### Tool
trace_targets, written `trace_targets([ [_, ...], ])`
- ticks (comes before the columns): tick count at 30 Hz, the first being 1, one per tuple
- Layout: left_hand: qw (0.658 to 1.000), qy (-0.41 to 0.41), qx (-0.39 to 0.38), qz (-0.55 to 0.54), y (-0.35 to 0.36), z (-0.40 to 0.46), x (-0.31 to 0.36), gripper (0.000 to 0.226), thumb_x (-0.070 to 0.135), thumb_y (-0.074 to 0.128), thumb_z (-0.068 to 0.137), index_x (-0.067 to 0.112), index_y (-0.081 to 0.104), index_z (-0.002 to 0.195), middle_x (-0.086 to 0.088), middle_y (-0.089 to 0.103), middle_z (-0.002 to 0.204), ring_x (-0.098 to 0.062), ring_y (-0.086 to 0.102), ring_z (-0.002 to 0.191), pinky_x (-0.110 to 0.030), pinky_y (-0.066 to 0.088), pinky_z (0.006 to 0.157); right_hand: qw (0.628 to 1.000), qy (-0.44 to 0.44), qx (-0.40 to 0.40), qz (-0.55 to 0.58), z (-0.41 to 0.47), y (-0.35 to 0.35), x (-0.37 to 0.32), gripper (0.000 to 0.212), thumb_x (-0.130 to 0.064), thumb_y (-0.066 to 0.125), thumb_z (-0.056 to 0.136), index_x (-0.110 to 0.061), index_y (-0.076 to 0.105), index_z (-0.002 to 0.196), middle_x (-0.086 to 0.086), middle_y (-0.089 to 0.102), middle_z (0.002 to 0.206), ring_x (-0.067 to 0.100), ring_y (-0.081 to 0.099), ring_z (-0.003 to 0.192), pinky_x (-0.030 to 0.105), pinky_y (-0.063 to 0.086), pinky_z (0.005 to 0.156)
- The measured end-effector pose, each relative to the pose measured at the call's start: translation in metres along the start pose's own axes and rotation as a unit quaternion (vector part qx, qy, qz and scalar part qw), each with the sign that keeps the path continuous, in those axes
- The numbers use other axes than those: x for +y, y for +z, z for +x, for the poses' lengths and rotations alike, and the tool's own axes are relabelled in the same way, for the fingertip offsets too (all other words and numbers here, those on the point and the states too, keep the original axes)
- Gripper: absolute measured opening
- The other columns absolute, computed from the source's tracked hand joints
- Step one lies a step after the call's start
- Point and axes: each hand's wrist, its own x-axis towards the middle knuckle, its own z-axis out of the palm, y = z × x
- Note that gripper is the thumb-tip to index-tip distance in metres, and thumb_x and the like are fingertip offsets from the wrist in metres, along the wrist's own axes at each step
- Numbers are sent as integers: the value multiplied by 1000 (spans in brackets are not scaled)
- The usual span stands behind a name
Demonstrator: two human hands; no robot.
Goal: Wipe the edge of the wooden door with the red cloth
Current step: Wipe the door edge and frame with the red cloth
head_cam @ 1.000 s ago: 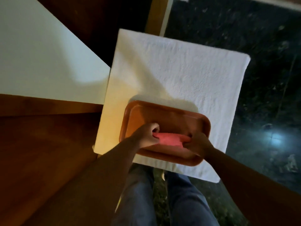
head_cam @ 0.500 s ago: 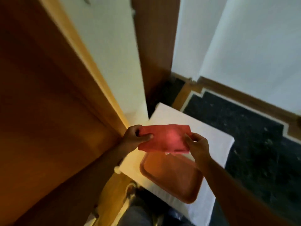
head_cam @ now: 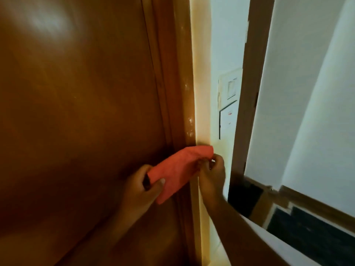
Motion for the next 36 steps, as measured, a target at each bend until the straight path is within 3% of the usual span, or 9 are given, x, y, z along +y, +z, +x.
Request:
trace_targets([
  [5,995,28,-8,96,-24,10,-4,38,37,68,79,14,69,109,1,72,96,-11,67,81,-27,48,66,997,-77,5,15,-28,46,-1,75,-52,48,95,-31,7,154,0,32,157,12,37,136,22,38,104],
  [9,945,183,46,267,-41,27,28,41,32,61,95,18,61,133,-1,65,130,-19,63,116,-32,48,90,986,-129,-40,-99,-41,60,-5,87,-62,40,92,-40,-25,145,4,-2,165,13,17,139,30,26,109],
  [12,818,336,175,434,-54,51,64,46,36,52,95,18,60,136,-12,58,143,-34,52,133,-52,32,111,966,-182,-59,-176,-37,66,-12,87,-55,36,91,-23,-21,147,10,-14,163,32,10,150,49,27,118],
  [14,751,318,246,524,-64,69,82,57,43,50,95,20,49,147,-18,39,159,-39,34,146,-56,10,120,953,-232,-53,-187,-31,70,-27,86,-48,41,93,-15,-17,146,11,-16,160,34,-3,151,53,18,120],
  [21,645,226,308,662,-78,98,72,72,53,30,102,15,14,162,-21,9,168,-39,1,153,-56,-14,119,879,-411,48,-238,33,93,-126,94,-51,55,88,2,11,151,29,14,159,47,15,145,53,17,112],
  [26,623,227,327,674,-74,104,66,73,55,31,102,18,13,162,-19,5,169,-38,-2,154,-56,-13,120,822,-521,55,-226,68,89,-125,91,-53,48,91,-4,5,154,22,8,162,42,8,149,52,17,117],
  [29,629,219,321,673,-73,104,67,73,55,30,102,19,11,162,-17,-2,169,-36,-12,154,-55,-16,120,800,-506,10,-321,48,63,-28,91,-58,44,91,-8,4,155,17,2,164,42,15,146,49,14,118],
  [32,628,222,325,672,-73,105,67,73,56,28,101,20,9,163,-16,-5,170,-34,-16,154,-55,-18,120,778,-467,-61,-416,20,31,69,89,-62,46,85,-2,23,148,15,3,158,47,32,135,63,38,103],
  [36,623,231,331,670,-72,105,67,74,55,29,101,20,8,163,-17,-4,170,-34,-16,154,-56,-15,120,812,-459,-57,-356,21,42,55,85,-56,45,88,0,21,147,19,4,158,42,18,141,65,23,104],
])
